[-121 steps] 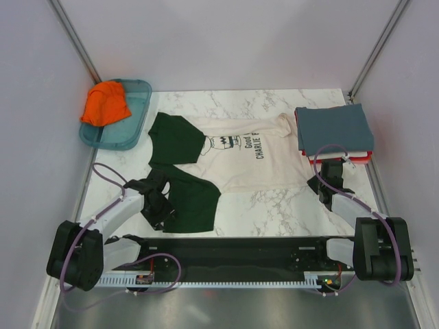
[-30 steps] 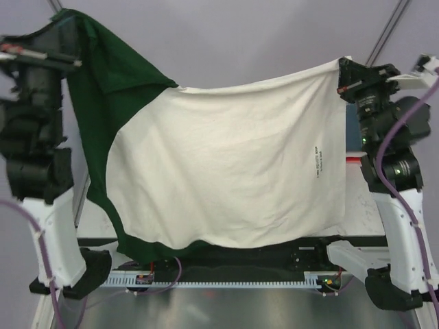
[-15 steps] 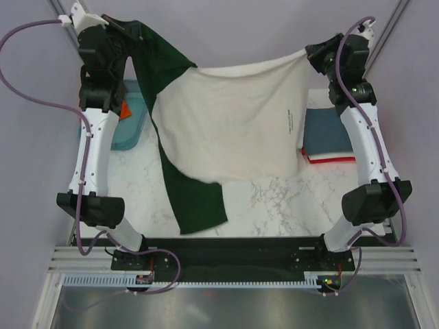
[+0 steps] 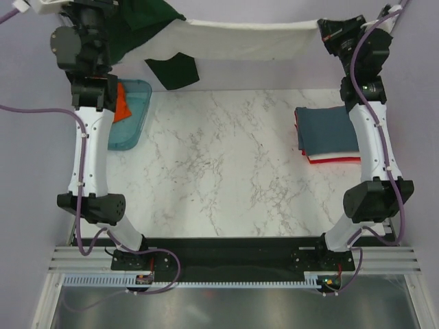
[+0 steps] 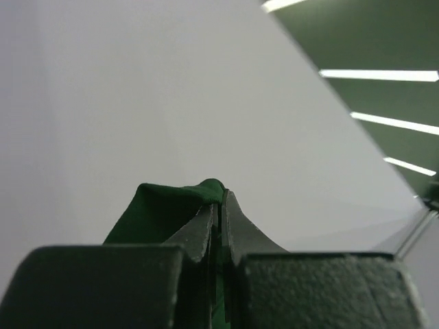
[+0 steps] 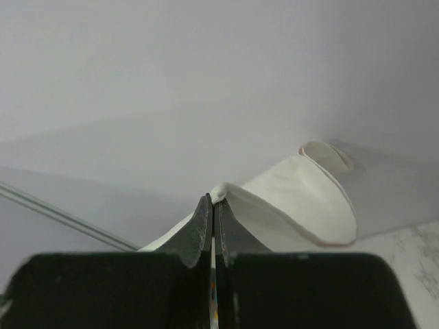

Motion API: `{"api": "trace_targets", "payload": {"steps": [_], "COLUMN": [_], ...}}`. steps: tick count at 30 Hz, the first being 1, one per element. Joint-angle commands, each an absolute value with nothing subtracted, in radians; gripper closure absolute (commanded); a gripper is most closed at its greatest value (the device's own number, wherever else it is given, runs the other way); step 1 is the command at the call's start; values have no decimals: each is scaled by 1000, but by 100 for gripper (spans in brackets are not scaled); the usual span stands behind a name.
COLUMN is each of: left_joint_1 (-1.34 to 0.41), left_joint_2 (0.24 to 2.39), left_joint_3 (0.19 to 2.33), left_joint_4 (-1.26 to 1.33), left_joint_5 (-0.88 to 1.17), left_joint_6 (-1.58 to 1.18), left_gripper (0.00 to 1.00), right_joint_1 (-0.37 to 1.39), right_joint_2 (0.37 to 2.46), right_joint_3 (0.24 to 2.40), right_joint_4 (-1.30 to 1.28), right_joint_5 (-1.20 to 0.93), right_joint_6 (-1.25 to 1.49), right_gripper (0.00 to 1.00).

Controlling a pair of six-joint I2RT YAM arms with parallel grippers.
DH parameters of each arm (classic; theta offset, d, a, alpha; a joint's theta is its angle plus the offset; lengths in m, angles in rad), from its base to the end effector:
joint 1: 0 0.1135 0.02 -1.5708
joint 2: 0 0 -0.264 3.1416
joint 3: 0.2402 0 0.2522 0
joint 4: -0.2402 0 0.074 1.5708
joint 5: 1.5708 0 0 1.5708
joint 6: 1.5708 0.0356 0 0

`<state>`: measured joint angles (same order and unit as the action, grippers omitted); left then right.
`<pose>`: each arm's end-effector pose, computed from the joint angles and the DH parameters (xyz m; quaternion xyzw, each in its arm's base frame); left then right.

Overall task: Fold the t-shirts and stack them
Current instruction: Flatten the tshirt out

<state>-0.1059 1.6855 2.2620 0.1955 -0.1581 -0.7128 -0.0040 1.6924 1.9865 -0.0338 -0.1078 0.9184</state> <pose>0.3000 -0.0263 0.6357 -0.1853 0.3482 -0.3374 0.8548 0.3748 0.0023 0.5321 0.2325 0.5639 0.3790 0.6959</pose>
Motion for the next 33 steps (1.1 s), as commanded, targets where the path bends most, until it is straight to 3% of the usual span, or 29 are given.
{"api": "trace_targets", "payload": {"steps": [1, 10, 23, 33], "left_joint_1": [-101, -103, -110, -153], "left_joint_2": [1732, 1536, 1258, 945], "left_joint_3": [2070, 1499, 1132, 853], "left_joint_4": [238, 244, 140, 5], "left_joint_5": [-183, -109, -129, -143], "left_joint_6": [-692, -762, -742, -834], "left_gripper": [98, 98, 98, 98], "right_joint_1": [-28, -37, -12, 37], "right_joint_2": [1741, 1740, 1678, 1441], "right_joint_3": [1801, 1346, 1040, 836], "right_joint_4": [76, 209, 212, 120], "right_joint_5": [-193, -227, -204, -112], "right_joint_6": [960, 939, 887, 842], "right_gripper": [100, 100, 100, 100]}}
